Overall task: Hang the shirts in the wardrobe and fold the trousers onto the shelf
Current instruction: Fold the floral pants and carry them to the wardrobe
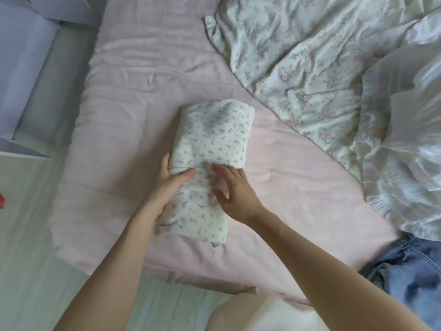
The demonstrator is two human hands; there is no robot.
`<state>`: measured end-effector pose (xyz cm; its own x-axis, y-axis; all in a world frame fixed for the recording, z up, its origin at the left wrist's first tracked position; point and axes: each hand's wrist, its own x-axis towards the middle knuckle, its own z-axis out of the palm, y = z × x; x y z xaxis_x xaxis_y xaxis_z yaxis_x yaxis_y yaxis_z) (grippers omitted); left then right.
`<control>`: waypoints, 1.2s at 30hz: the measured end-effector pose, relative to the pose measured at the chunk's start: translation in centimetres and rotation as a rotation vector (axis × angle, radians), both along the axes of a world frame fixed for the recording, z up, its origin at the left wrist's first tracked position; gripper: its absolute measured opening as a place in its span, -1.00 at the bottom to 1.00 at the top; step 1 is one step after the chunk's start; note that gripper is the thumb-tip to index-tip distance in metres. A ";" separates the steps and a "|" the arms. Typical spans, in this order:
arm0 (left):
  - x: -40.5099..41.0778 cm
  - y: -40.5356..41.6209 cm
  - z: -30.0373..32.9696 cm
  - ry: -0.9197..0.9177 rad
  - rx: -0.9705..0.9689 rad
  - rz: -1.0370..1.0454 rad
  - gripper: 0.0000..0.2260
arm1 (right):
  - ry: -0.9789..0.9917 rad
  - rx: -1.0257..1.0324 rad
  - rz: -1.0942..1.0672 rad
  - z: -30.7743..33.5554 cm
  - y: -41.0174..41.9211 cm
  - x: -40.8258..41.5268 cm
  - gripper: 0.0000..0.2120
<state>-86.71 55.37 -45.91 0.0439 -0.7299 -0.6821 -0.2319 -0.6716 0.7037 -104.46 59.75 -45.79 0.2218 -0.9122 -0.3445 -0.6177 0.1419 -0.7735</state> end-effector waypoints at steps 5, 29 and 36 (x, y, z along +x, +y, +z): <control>2.1 1.7 0.3 -0.396 -0.432 -0.299 -0.64 | 0.336 -0.013 0.105 -0.6 1.1 0.7 -0.43; 4.6 3.8 -3.2 -0.169 0.202 0.127 -0.30 | -0.465 0.712 -0.642 -2.5 -1.4 4.7 -0.22; 4.6 5.3 1.2 0.338 0.405 0.120 -0.54 | -0.537 0.741 -0.616 -0.1 0.2 2.9 -0.65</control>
